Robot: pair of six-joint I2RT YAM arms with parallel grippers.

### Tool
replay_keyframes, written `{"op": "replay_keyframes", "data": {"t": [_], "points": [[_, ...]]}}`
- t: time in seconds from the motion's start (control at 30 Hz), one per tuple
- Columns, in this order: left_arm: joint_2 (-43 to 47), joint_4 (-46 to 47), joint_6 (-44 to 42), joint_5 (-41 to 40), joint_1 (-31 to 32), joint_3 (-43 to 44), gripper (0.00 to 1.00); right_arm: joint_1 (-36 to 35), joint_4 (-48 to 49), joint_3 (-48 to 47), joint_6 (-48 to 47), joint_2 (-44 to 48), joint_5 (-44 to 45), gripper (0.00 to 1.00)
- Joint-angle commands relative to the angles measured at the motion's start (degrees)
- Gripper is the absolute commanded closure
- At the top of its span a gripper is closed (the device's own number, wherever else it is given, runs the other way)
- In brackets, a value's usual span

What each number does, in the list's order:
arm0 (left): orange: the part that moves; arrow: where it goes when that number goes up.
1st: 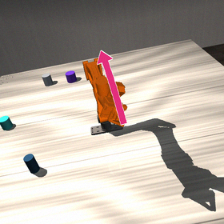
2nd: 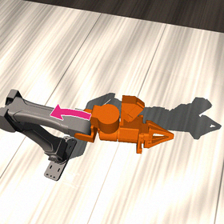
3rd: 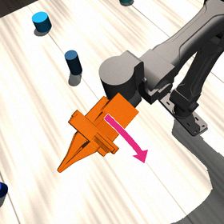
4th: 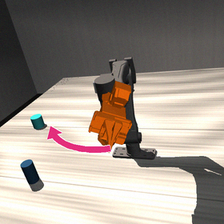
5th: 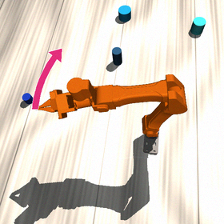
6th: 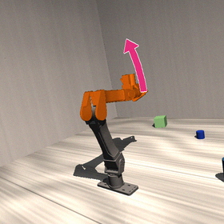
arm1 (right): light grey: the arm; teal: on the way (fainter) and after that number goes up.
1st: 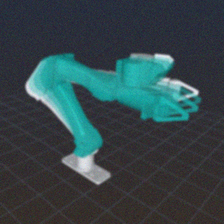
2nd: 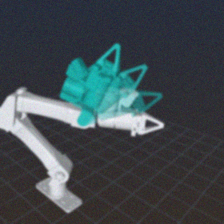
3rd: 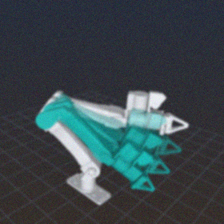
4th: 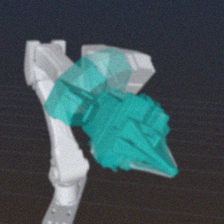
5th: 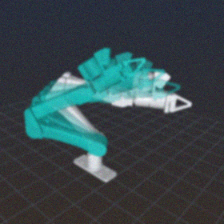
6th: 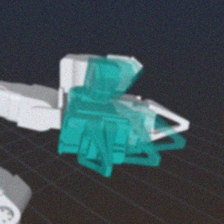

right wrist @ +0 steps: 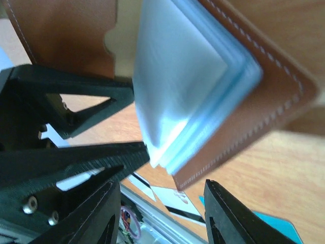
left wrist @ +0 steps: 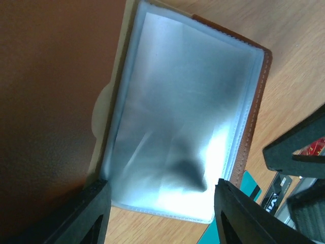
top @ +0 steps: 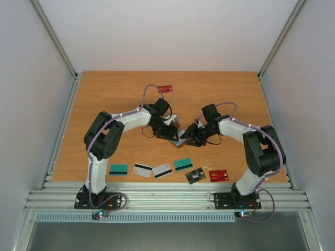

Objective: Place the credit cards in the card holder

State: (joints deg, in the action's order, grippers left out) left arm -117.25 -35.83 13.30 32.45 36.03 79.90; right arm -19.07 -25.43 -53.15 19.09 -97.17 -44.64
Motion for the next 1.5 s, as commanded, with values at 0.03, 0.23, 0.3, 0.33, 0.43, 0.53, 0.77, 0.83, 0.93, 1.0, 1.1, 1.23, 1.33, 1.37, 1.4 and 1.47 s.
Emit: {"op": "replay_keyframes", "data": {"t": [0.03, 0.23, 0.3, 0.33, 0.43, 0.53, 0.77, 0.83, 0.93, 1.0, 1.1, 1.23, 1.33, 1.37, 1.4, 1.47], "points": [[3.1, -1.9, 3.3, 0.5, 0.1, 2.2, 0.41, 0.2, 0.5, 3.5, 2.9, 5.5, -0.7, 0.52], [5.1, -7.5, 7.0, 0.4, 0.1, 6.2, 0.41, 0.2, 13.5, 7.7, 12.5, 5.2, -4.5, 0.52], [5.9, -7.7, 7.9, 0.8, 0.1, 7.0, 0.41, 0.2, 16.4, 8.6, 14.2, 4.6, -4.9, 0.52], [6.2, -7.9, 8.2, 0.4, 0.1, 7.4, 0.41, 0.2, 16.7, 8.7, 14.6, 4.2, -4.9, 0.52], [5.6, -10.1, 6.4, -3.1, 0.1, 9.7, 0.41, 0.2, 18.1, 9.3, 15.5, 3.0, -4.5, 0.53], [3.8, -14.4, 1.9, -6.0, 0.0, 13.7, 0.41, 0.2, 19.9, 10.1, 16.5, 2.4, -4.5, 0.53], [3.2, -15.5, -7.6, -10.2, 0.4, 14.6, 0.41, 0.2, 21.0, 9.7, 16.5, 0.7, -4.6, 0.53], [3.5, -15.6, -9.4, -10.6, 0.5, 13.9, 0.41, 0.2, 21.1, 9.3, 16.4, 0.3, -4.5, 0.53], [5.2, -14.0, -11.8, -9.9, 0.9, 11.4, 0.39, 0.2, 20.7, 8.4, 15.9, -0.7, -4.5, 0.53], [6.3, -12.0, -13.0, -10.1, 1.4, 8.9, 0.39, 0.3, 20.0, 7.6, 15.3, -1.2, -4.3, 0.53], [6.0, -10.4, -15.0, -9.1, 2.0, 7.3, 0.40, 0.5, 19.4, 7.0, 15.0, -1.6, -4.2, 0.53], [4.4, -10.3, -17.3, -10.4, 3.5, 7.3, 0.43, 1.0, 16.7, 4.8, 13.8, -2.1, -4.2, 0.52], [3.4, -9.5, -17.3, -13.5, 4.4, 7.7, 0.47, 1.2, 12.9, 2.4, 11.8, -2.1, -3.7, 0.53], [3.2, -9.0, -17.1, -14.7, 4.7, 7.9, 0.50, 1.3, 11.9, 1.9, 11.2, -1.9, -3.6, 0.53], [3.0, -8.6, -17.0, -16.1, 5.0, 8.2, 0.55, 1.3, 11.1, 1.7, 10.7, -1.8, -3.5, 0.53], [2.2, -8.5, -16.9, -18.7, 5.5, 9.1, 0.67, 1.4, 10.0, 1.9, 9.9, -1.1, -3.4, 0.53]]}}
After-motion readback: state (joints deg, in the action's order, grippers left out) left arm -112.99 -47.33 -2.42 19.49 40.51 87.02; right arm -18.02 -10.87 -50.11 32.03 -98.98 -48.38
